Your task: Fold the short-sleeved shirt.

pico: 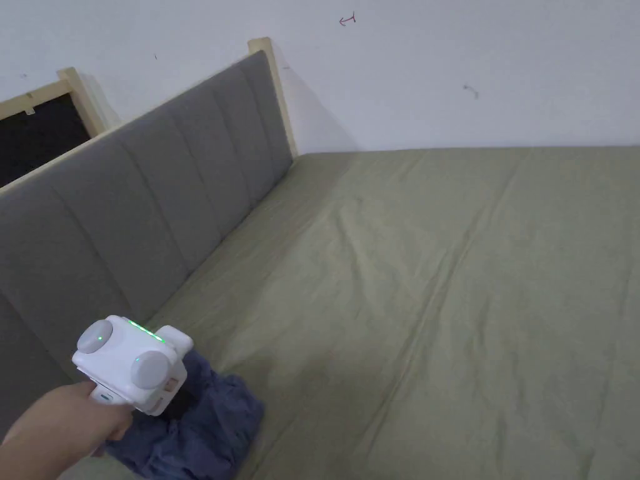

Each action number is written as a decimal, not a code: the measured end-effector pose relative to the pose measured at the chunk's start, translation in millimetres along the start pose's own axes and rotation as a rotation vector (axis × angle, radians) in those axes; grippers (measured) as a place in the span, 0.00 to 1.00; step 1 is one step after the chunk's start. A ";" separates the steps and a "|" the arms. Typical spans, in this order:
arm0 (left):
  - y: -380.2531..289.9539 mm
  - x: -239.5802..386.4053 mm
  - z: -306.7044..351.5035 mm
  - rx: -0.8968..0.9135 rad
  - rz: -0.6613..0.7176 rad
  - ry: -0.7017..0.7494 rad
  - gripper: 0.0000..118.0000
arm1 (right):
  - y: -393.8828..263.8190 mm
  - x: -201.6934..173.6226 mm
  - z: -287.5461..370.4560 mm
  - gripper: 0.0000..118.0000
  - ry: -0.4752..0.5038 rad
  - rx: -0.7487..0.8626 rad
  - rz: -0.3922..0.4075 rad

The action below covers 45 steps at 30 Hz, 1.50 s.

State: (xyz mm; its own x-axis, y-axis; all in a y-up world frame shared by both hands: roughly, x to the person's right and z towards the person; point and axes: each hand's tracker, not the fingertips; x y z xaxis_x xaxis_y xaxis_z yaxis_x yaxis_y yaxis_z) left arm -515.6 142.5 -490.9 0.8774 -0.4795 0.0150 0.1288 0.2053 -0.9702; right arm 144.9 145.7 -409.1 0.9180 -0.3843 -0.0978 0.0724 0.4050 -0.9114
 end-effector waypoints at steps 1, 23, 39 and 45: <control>-2.7 -3.9 -0.5 0.013 0.002 0.034 0.89 | 0.2 -1.4 1.9 0.00 -0.001 0.005 0.003; -91.7 257.5 335.4 1.165 0.439 -0.571 0.01 | -26.9 -54.0 185.4 0.00 -0.088 0.824 0.209; -142.1 283.2 400.7 1.441 0.418 -0.185 0.04 | -58.9 -60.4 207.7 0.08 -0.333 1.177 0.207; -138.9 276.4 393.7 1.403 0.388 -0.324 1.00 | -63.2 -57.3 208.2 1.00 -0.367 1.150 0.142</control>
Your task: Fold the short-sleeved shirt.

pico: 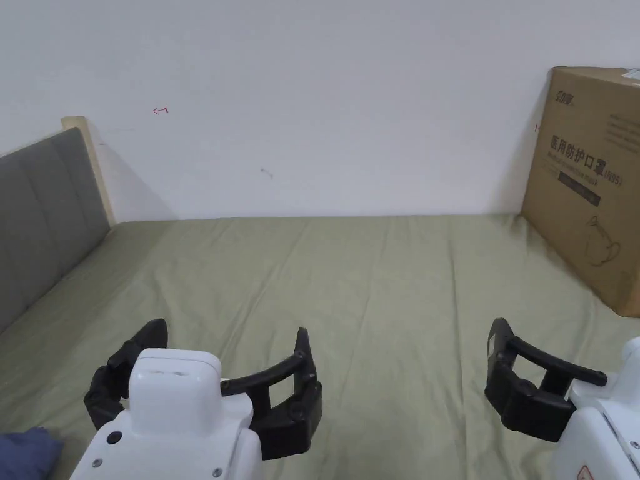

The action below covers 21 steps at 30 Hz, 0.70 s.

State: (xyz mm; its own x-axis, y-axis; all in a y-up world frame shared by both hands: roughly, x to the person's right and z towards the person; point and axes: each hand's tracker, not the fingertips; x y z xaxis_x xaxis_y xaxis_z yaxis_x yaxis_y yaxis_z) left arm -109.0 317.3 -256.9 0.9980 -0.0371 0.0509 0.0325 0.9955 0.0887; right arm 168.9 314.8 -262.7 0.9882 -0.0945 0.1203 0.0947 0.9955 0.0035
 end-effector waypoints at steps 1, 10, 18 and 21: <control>-11.1 3.4 1.7 0.000 -0.005 0.029 1.00 | 3.3 -1.6 -0.7 1.00 0.005 0.038 0.042; -9.0 3.9 0.1 -0.023 0.005 0.065 1.00 | 7.4 -11.3 1.5 1.00 0.050 0.038 0.088; -6.2 1.6 -7.8 -0.045 0.032 0.043 1.00 | 3.1 -20.8 -4.0 1.00 0.081 0.011 0.115; -5.3 -1.2 -11.4 -0.059 0.054 0.042 1.00 | 3.4 -22.7 -9.4 1.00 0.086 0.002 0.128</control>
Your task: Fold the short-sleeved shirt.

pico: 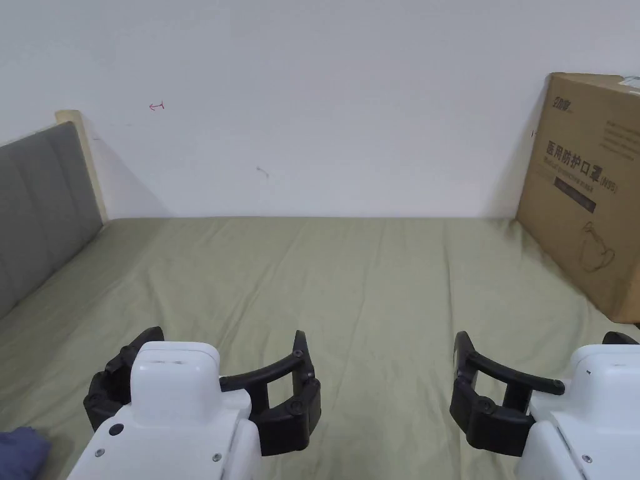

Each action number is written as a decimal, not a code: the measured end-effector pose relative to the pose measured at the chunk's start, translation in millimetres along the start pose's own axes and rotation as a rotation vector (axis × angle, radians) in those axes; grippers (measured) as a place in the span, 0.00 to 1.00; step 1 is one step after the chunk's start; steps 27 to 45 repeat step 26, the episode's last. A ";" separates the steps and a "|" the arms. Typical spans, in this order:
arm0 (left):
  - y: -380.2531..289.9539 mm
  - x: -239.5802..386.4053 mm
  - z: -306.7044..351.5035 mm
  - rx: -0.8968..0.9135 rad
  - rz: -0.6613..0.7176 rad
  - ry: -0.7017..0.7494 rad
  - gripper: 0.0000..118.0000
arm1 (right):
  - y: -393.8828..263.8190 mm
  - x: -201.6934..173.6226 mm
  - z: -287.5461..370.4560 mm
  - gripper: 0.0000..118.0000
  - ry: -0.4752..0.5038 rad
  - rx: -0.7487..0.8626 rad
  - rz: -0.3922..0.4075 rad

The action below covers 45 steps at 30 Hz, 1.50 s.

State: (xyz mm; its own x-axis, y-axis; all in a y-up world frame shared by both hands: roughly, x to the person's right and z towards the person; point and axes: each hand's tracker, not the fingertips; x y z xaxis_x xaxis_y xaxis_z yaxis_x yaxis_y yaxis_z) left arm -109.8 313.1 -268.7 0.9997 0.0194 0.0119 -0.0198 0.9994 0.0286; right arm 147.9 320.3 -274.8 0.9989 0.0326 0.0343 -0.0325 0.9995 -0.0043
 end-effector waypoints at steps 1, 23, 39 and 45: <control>-1.0 -0.6 -1.9 -0.009 0.001 0.000 1.00 | -1.7 -2.0 2.7 1.00 -0.006 -0.002 0.007; 5.5 5.1 -10.1 -0.142 0.032 0.059 1.00 | -10.5 -1.3 -0.4 1.00 -0.051 -0.072 0.012; 5.4 10.1 -9.4 -0.139 0.010 0.053 1.00 | -12.4 -1.1 -1.2 1.00 -0.050 -0.079 0.016; 5.4 10.1 -9.4 -0.139 0.010 0.053 1.00 | -12.4 -1.1 -1.2 1.00 -0.050 -0.079 0.016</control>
